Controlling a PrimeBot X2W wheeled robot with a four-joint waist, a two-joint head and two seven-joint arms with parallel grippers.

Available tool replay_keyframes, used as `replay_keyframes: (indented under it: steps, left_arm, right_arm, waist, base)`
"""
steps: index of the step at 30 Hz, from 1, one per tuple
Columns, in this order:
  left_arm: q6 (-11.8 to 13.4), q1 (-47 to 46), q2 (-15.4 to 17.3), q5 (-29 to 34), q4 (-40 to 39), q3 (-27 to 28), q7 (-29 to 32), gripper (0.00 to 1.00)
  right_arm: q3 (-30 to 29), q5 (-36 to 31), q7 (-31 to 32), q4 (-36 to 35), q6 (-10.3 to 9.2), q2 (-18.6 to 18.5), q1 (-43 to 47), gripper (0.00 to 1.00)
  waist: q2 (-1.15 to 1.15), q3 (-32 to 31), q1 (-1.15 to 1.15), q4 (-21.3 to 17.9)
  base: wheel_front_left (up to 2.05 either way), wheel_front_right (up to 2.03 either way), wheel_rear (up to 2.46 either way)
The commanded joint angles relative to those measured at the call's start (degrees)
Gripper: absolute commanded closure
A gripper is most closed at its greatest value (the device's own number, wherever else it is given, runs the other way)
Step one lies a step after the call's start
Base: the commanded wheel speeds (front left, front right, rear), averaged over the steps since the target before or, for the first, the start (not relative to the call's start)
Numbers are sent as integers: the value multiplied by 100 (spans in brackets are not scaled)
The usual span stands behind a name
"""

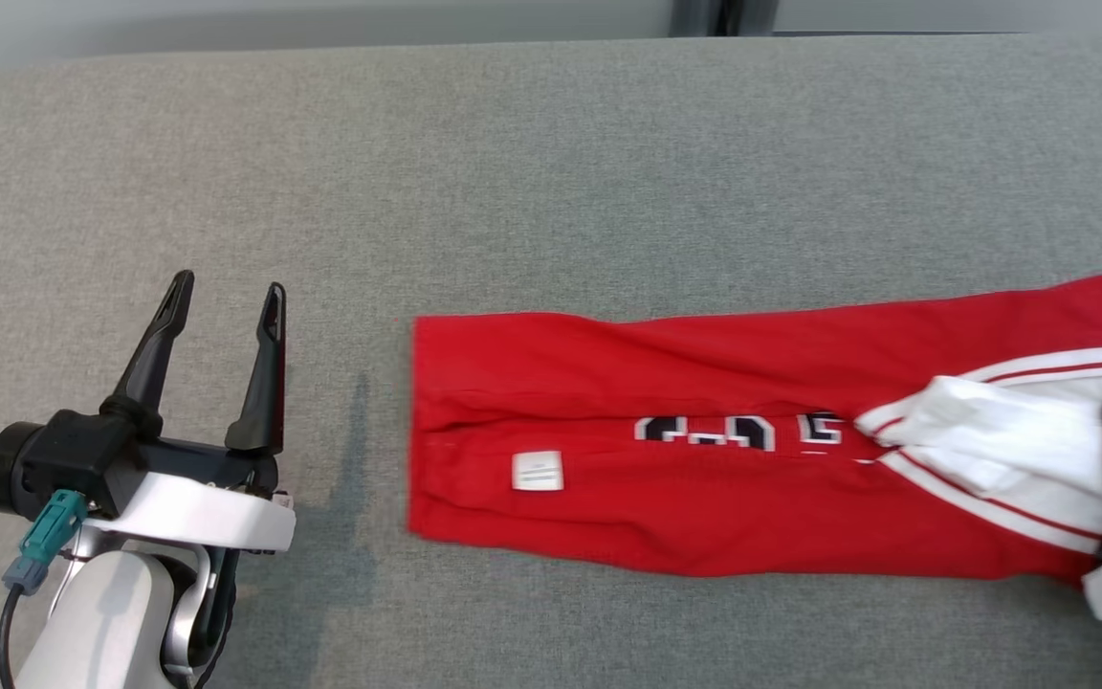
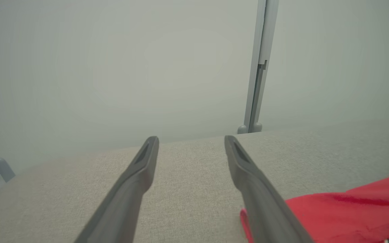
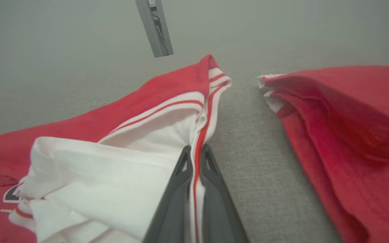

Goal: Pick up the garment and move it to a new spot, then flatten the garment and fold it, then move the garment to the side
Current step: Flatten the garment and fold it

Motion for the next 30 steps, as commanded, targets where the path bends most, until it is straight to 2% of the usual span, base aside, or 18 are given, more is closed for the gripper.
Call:
replay_keyframes:
  steps: [1, 5, 12, 13, 16, 19, 25, 30]
  left_arm:
    - [-22, 13, -4, 26, 9, 36, -22, 0]
    - [-65, 20, -15, 62, 28, 15, -23, 0]
    - [-68, 7, 19, 69, 50, 1, -23, 0]
    - [-68, 7, 19, 69, 50, 1, -23, 0]
    - [-65, -4, 27, 61, 63, -11, -23, 0]
    - [-69, -32, 6, 43, 72, -57, -19, 0]
    - [-91, -142, -44, 30, 89, -137, -16, 0]
    - [-118, -251, -106, 36, 153, -205, -17, 0]
  right_arm:
    - [-205, -39, -10, -54, -5, -122, 76, 100]
    - [-540, -175, 171, -345, -4, -34, 94, 100]
    - [-105, -363, 609, -1607, -3, 385, -43, 100]
    - [-105, -363, 609, -1607, -3, 385, -43, 100]
    - [287, -453, 851, -2219, -2, 559, -123, 100]
    - [983, -451, 1120, -2687, -2, 753, -288, 100]
    - [2094, -245, 1195, -2530, -2, 1078, -775, 100]
    - [2864, -46, 967, -1744, -3, 1266, -1267, 100]
  waist:
    - [0, -37, 0, -52]
    - [0, -75, 0, -120]
    - [0, -133, 0, -163]
    - [0, -133, 0, -163]
    - [0, -160, 0, -153]
    - [0, -180, 0, -100]
    - [0, -106, 0, 84]
    - [0, -2, 0, 253]
  base:
    - [0, 0, 0]
    - [0, 0, 0]
    - [0, 0, 0]
    - [0, 0, 0]
    - [0, 0, 0]
    - [0, 0, 0]
    - [0, 0, 0]
    - [0, 0, 0]
